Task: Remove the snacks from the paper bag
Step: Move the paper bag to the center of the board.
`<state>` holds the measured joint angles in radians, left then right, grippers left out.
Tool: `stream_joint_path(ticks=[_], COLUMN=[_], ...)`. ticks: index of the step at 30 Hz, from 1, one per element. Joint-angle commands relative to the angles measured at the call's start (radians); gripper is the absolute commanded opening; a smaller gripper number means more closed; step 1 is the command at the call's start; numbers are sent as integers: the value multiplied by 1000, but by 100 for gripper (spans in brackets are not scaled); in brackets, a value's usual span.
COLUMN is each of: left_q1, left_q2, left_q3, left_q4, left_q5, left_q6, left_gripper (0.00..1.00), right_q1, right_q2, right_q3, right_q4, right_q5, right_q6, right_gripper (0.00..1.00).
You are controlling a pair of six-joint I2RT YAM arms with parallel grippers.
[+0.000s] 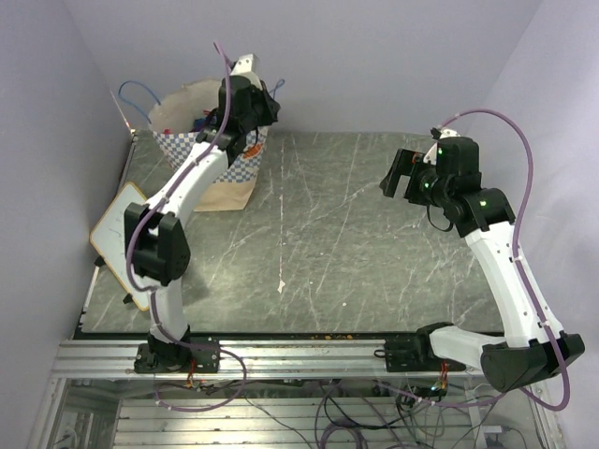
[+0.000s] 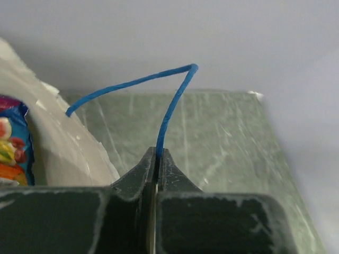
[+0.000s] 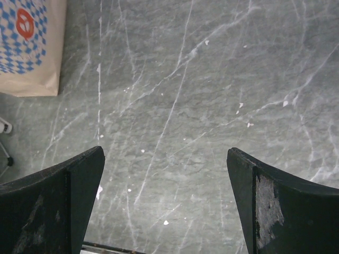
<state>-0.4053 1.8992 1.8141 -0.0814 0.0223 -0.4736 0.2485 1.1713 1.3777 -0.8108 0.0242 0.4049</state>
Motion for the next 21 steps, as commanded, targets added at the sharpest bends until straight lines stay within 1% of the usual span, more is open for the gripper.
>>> stream_joint_path(ticks=[1, 5, 10, 13, 18, 20, 21], left_q1=[-107, -191, -298, -380, -511, -537, -541], left_q2=[-204, -313, -403, -439, -473, -463, -457], left_q3=[-127, -226, -255, -272, -333, -326, -311], left_q4=[111, 87, 45, 22, 25, -9, -39], left_q5=[108, 109, 83, 42, -22, -16, -10], left_q6=[-142, -201, -242, -245, -270, -268, -259], left_gripper=[7, 7, 7, 7, 7, 9, 11], right_q1=[-8, -9, -9, -9, -9, -9, -8], right_q2=[-14, -37, -109, -117, -47, -22, -12], right_q3=[-8, -8, -104, -138, -33, 17, 37], right_q4=[15, 73, 159, 217, 159, 137, 120], right_q5=[-25, -110, -128, -184, -207, -204, -199], right_q6=[80, 127, 295, 361, 397, 398, 404], right_gripper=[100, 100, 100, 100, 100, 100, 100])
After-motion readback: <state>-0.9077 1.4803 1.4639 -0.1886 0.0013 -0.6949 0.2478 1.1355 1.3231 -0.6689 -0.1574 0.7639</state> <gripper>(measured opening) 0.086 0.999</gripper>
